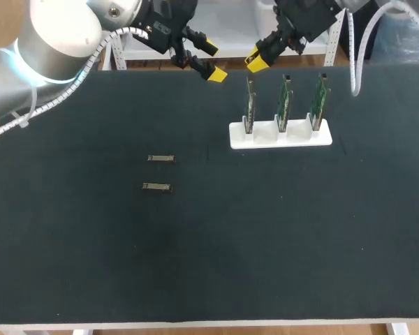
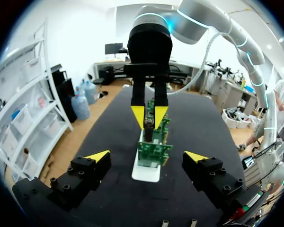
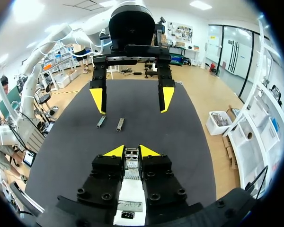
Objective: Pick up the optical module with the left hand, and insert it into the network port with the right hand.
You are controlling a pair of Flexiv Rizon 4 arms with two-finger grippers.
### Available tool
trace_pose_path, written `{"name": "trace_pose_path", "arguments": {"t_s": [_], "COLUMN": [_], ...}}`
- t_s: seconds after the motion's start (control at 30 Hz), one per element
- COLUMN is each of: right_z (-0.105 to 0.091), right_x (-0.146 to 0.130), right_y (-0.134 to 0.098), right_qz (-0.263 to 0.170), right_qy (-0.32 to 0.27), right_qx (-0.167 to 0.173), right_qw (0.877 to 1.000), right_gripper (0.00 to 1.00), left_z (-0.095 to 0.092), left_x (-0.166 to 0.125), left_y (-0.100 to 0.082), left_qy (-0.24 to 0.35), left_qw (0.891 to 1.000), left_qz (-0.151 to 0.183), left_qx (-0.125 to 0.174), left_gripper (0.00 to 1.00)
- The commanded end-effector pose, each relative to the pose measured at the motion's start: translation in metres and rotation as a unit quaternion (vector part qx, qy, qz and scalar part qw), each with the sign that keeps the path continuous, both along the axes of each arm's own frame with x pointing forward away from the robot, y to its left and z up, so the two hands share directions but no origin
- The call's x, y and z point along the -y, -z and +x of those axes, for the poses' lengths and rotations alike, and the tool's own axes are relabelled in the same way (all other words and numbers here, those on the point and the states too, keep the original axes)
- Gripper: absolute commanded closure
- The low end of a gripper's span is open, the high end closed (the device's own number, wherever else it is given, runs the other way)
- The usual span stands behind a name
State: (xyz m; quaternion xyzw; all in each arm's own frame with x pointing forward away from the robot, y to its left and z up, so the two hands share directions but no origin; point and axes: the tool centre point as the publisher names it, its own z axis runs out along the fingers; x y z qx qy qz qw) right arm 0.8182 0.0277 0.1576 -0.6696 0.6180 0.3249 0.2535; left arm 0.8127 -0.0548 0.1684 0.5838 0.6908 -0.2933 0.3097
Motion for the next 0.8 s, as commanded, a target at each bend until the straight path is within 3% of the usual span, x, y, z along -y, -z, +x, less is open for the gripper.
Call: {"name": "trace_pose_path", "arguments": {"t_s": [0.03, 0.07, 0.1, 0.43, 0.8], "right_z": [-0.001, -0.001, -0.001, 0.001, 0.007], "right_x": [0.000, 0.001, 0.001, 0.002, 0.009], "right_y": [0.001, 0.002, 0.002, 0.000, -0.016], "right_qz": [-0.002, -0.002, -0.002, 0.000, 0.040], "right_qy": [0.002, 0.003, 0.004, 0.009, 0.018], "right_qx": [-0.001, 0.000, 0.000, 0.002, -0.020], "right_qw": [1.000, 1.000, 1.000, 1.000, 0.999], "right_gripper": [0.52, 0.15, 0.02, 0.00, 0.00], "left_z": [-0.001, -0.001, -0.001, -0.001, -0.001], "left_x": [0.000, 0.000, 0.000, 0.000, 0.000], "left_y": [0.000, 0.000, 0.000, 0.000, 0.000], "left_qy": [-0.001, -0.001, -0.001, -0.001, -0.001], "left_qw": [1.000, 1.000, 1.000, 1.000, 1.000], "left_qz": [0.001, 0.001, 0.001, 0.001, 0.001], "left_qx": [0.000, 0.000, 0.000, 0.000, 0.000], "left_gripper": [0.00, 0.00, 0.00, 0.00, 0.00]}}
